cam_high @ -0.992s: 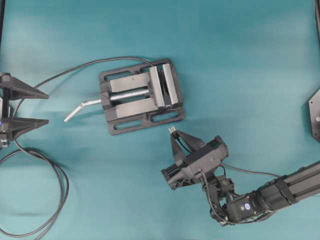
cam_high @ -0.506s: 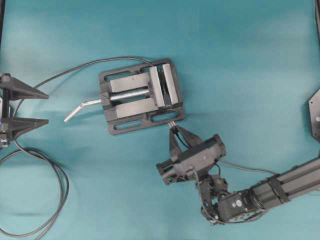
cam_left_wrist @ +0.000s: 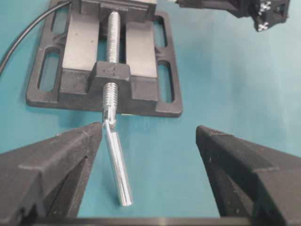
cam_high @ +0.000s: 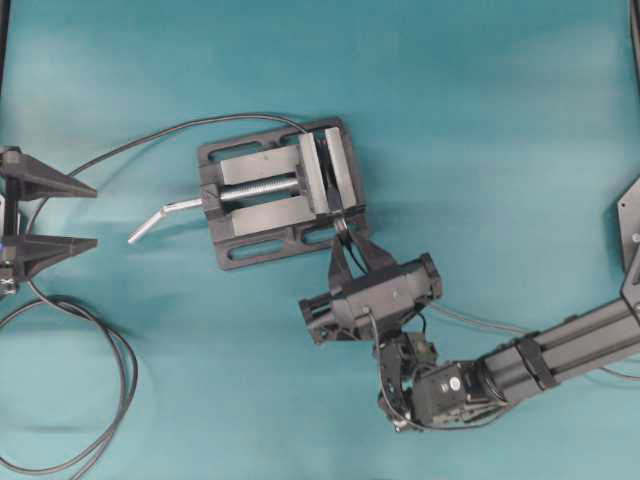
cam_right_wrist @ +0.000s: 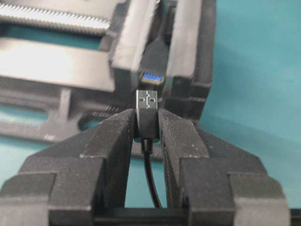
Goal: Insert the USB cable into the fixed female connector.
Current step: 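Move the held USB plug up to the blue port in the vise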
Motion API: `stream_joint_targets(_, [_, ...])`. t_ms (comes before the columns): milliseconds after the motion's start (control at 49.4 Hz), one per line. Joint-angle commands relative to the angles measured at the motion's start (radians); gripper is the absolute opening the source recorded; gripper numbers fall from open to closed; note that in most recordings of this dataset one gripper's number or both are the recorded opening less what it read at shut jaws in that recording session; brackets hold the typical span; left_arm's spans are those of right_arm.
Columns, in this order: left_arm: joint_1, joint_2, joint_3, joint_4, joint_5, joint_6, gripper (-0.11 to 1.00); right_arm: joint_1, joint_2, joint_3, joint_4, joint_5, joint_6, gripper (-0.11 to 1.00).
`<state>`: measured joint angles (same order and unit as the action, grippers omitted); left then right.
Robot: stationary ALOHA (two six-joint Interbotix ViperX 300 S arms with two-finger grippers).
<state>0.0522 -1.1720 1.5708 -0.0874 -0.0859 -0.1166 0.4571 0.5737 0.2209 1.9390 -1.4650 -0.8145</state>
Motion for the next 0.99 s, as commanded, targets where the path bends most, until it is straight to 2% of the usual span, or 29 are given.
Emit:
stream_joint_targets(0, [0.002, 0.012, -0.006, 0.003, -0.020, -0.011, 0.96, -0.005, -0.018, -0.018, 0.002, -0.011, -0.002, 0.22])
stream_joint_targets(972, [0.002, 0.012, 0.000, 0.003, -0.031, -0.021, 0.96, -0.035, -0.020, -0.012, 0.002, 0.028, -0.006, 0.22])
